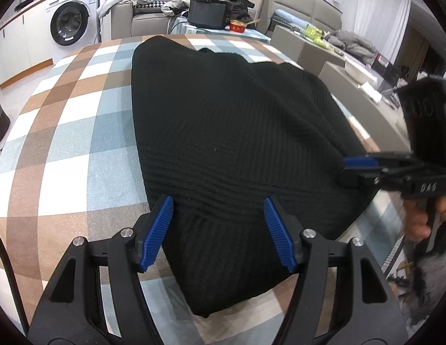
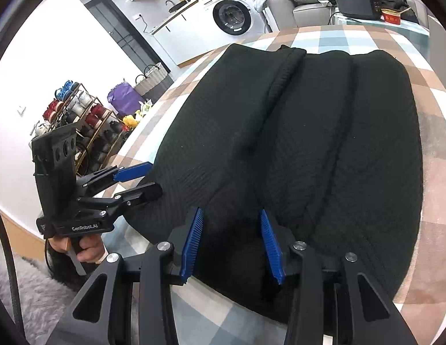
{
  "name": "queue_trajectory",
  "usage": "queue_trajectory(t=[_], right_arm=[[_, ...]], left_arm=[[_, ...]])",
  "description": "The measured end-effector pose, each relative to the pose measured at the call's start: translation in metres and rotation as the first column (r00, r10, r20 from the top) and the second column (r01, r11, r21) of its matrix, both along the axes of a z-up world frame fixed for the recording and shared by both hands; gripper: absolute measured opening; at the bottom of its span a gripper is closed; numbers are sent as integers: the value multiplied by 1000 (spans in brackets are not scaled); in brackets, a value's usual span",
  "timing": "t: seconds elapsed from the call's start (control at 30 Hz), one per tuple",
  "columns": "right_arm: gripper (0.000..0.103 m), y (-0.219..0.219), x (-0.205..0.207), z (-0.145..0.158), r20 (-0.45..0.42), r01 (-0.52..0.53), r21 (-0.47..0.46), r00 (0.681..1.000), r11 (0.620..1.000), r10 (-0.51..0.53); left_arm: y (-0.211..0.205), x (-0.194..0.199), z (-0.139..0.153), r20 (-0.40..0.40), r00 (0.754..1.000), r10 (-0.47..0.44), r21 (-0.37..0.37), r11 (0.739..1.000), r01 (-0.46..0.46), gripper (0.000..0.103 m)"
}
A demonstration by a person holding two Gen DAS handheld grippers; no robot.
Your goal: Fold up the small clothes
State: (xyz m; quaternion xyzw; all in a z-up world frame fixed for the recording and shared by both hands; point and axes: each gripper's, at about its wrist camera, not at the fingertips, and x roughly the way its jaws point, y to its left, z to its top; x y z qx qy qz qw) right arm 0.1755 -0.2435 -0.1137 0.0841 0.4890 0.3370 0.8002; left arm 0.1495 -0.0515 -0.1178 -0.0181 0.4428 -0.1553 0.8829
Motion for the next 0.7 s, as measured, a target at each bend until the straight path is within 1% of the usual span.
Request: queue_trajectory(t=[0.1, 0.13, 0.2, 0.33, 0.43, 0.5, 0.57, 0.6, 0.63, 0.67, 0.7], right_arm=[[43, 0, -2, 2, 8, -24, -18, 1000, 1000, 25], [45, -2, -4, 3, 12, -33, -20, 999, 999, 33], [47, -2, -3, 4, 17, -45, -24, 999, 999, 46], [48, 2, 4, 1, 8, -41, -17, 999, 999, 41], [47, 14, 6, 4, 13, -30, -10, 999, 999, 30], [47, 27, -4, 11, 38, -96, -19, 995, 995, 97], [47, 34, -13, 18, 91, -119, -74, 988, 990, 126], [47, 33, -16, 20, 107, -118, -86, 986, 989, 127], [47, 29, -16, 21, 108, -117, -77, 986, 990, 125], [47, 20, -16, 22, 102, -104, -59, 989, 993, 110], [47, 12, -14, 21, 98, -78, -54, 992, 996, 83]], left_arm=[[3, 0, -3, -2, 1000, -2, 17, 1000, 2, 63], [5, -1, -3, -3, 1000, 0, 18, 1000, 0, 63], [9, 0, -5, -9, 1000, 5, 9, 1000, -5, 63], [13, 2, -5, -17, 1000, 12, -9, 1000, -12, 63], [14, 3, 2, -6, 1000, 12, -28, 1000, -12, 63], [13, 2, 9, 6, 1000, 0, -54, 999, 0, 63], [10, 1, 16, 16, 999, -35, -119, 992, 37, 63], [8, 3, 17, 14, 998, -55, -151, 987, 56, 63], [5, 5, 16, 10, 997, -73, -176, 982, 73, 63], [1, 8, 15, 5, 996, -86, -189, 978, 86, 63], [-3, 11, 13, -1, 996, -94, -186, 978, 92, 63]])
